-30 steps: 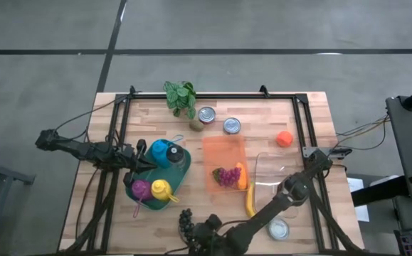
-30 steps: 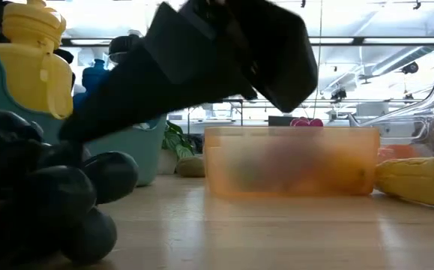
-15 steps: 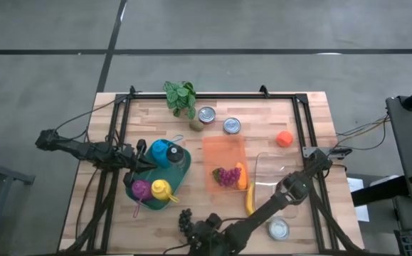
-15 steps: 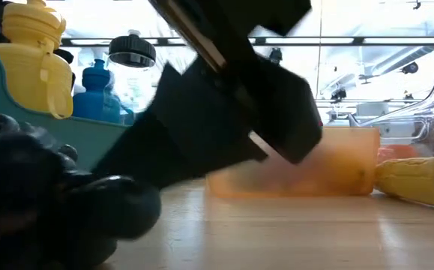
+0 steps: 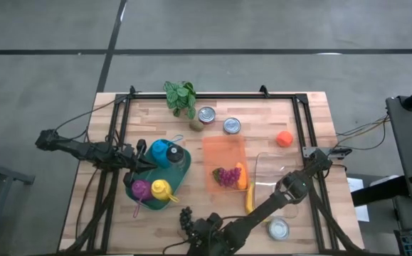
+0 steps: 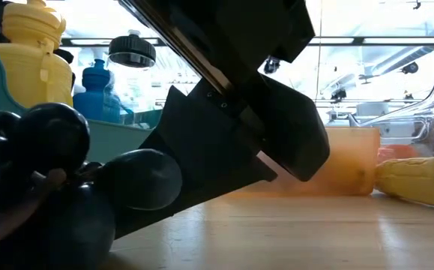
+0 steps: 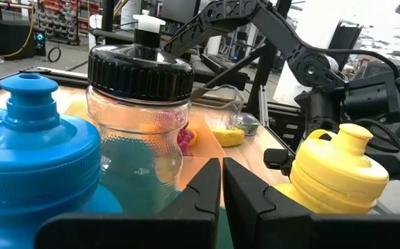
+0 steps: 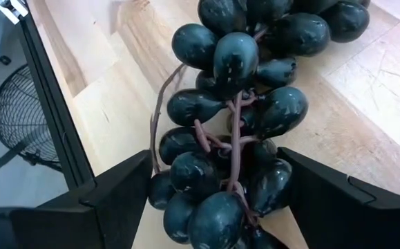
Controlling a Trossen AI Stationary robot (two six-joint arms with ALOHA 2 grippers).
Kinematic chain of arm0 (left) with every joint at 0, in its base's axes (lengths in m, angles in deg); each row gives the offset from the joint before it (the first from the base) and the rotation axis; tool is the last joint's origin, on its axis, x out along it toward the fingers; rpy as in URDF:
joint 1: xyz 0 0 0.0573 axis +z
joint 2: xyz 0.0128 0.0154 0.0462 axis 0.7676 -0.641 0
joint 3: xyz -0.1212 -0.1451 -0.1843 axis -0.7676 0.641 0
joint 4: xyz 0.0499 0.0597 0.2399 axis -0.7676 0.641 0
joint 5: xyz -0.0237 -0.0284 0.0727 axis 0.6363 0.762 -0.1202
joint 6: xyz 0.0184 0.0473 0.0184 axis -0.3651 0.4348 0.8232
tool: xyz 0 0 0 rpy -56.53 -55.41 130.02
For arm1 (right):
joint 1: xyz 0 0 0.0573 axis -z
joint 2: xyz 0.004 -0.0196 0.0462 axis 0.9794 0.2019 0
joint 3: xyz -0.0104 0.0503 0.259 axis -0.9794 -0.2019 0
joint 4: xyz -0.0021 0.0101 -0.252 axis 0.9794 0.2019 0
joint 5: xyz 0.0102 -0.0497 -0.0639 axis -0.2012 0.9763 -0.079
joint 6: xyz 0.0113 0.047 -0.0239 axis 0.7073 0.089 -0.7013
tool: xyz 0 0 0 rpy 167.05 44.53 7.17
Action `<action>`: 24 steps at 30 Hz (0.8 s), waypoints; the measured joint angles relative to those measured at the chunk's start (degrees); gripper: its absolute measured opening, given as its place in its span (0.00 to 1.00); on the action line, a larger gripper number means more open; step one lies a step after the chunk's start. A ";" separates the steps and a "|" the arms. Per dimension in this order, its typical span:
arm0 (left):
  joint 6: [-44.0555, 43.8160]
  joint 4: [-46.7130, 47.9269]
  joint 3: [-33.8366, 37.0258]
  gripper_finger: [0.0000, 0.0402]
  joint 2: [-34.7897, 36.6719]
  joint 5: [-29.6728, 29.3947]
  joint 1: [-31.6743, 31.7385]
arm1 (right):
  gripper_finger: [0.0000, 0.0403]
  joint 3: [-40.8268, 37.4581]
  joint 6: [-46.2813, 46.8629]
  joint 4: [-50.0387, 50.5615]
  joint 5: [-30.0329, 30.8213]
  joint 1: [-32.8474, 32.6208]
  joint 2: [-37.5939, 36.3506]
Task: Pick & Place Food Item
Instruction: Put the black grapes into the orange bin
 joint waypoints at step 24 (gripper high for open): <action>0.00 0.00 0.01 0.05 -0.01 0.00 0.00 | 0.36 1.00 0.80 -0.55 -0.69 -0.04 -0.04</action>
